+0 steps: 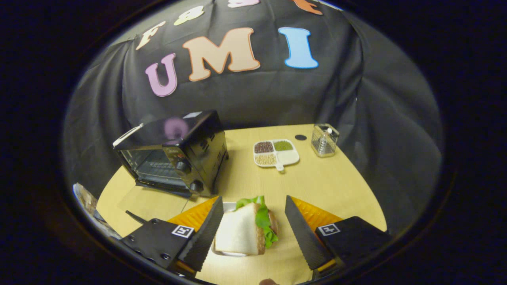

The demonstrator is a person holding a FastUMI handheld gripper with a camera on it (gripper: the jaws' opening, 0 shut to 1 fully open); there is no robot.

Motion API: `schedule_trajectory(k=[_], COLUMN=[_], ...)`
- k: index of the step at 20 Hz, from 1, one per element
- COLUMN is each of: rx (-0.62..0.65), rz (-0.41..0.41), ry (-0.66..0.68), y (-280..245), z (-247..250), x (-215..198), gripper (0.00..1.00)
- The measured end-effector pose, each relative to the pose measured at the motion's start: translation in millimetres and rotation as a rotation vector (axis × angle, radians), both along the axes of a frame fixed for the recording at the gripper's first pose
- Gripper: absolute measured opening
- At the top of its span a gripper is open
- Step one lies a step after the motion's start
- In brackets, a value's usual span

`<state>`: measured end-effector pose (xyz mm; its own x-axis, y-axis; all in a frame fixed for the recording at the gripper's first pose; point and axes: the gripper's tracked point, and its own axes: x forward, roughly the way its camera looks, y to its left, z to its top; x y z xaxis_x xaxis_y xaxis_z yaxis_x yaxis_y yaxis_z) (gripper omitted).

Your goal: Open the toaster oven, put the food inside, and close the toaster oven door.

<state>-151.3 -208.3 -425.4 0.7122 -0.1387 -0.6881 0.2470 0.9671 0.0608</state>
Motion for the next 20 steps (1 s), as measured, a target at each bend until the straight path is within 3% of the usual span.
schedule_trajectory(k=[9,19,20], rx=[0.18,0.349,0.353], rz=[-0.074,-0.19,-0.195], ry=[0.146,0.13,0.123], y=[7.4,14.4,14.4], z=[-66.4,-50.1,-46.4], x=[-24.7,-15.2,-13.5], gripper=[0.98,0.39,0.39])
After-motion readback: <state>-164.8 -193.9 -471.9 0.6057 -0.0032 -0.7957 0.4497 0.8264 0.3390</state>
